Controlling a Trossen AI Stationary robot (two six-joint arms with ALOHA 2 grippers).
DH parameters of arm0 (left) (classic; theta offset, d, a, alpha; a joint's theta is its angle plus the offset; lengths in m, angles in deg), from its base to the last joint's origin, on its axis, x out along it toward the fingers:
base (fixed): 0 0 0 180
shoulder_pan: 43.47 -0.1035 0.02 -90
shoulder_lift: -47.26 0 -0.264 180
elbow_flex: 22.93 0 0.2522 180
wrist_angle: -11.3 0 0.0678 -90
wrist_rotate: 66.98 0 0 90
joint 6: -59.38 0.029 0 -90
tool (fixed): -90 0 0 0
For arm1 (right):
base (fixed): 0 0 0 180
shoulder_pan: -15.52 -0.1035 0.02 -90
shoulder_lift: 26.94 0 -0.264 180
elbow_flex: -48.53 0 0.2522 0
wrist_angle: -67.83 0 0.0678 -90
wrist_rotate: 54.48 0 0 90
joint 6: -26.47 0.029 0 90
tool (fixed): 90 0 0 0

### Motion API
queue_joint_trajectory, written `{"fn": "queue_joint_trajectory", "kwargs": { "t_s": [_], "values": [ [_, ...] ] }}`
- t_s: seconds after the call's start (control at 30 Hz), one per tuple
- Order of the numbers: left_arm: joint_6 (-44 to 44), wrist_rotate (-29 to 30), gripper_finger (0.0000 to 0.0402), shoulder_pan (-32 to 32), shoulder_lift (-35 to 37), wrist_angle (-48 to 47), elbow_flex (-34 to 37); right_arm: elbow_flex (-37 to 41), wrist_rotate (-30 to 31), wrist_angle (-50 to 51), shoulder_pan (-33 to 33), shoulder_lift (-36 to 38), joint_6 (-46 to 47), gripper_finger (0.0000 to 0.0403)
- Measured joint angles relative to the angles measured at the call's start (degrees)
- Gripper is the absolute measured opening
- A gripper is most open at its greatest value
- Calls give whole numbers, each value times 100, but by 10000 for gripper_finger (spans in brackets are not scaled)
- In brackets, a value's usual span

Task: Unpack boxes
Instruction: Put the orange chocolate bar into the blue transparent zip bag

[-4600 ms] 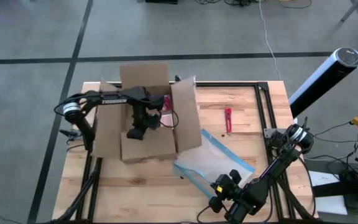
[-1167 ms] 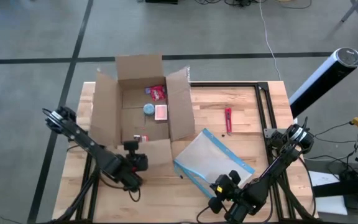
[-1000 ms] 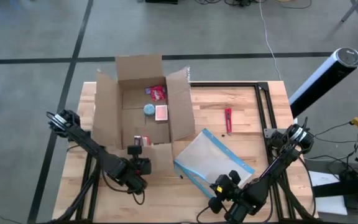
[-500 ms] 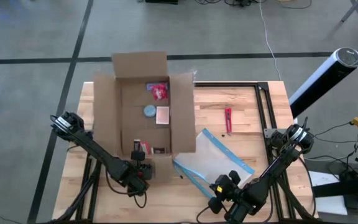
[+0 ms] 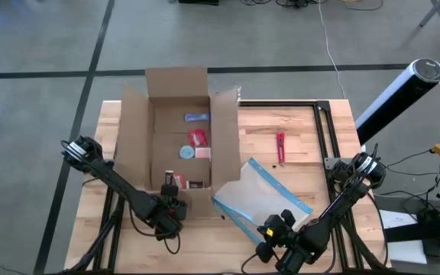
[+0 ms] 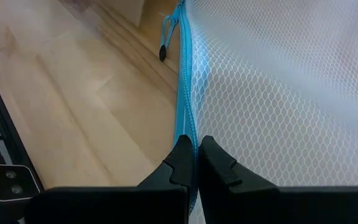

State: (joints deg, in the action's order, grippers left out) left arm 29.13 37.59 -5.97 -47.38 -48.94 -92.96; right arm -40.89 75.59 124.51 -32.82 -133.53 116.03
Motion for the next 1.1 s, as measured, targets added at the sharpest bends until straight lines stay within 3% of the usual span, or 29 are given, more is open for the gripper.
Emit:
{"fn": "queue_joint_trajectory", "kwargs": {
  "t_s": [0.23, 0.37, 0.9, 1.1],
  "values": [
    [42, -365, 270, -18, 354, 28, 0, 0, 0, -3, 0, 0, -2, 0],
    [40, -422, 308, -36, 661, -6, 0, 0, -1, -4, 0, 0, 0, 0],
    [-70, -296, 314, -49, 2602, 217, -4, 0, -2, -22, 0, 0, -1, 0],
    [-52, 85, 314, -49, 3194, 668, -9, 0, 0, -26, 0, 0, 0, 0]
  ]
}}
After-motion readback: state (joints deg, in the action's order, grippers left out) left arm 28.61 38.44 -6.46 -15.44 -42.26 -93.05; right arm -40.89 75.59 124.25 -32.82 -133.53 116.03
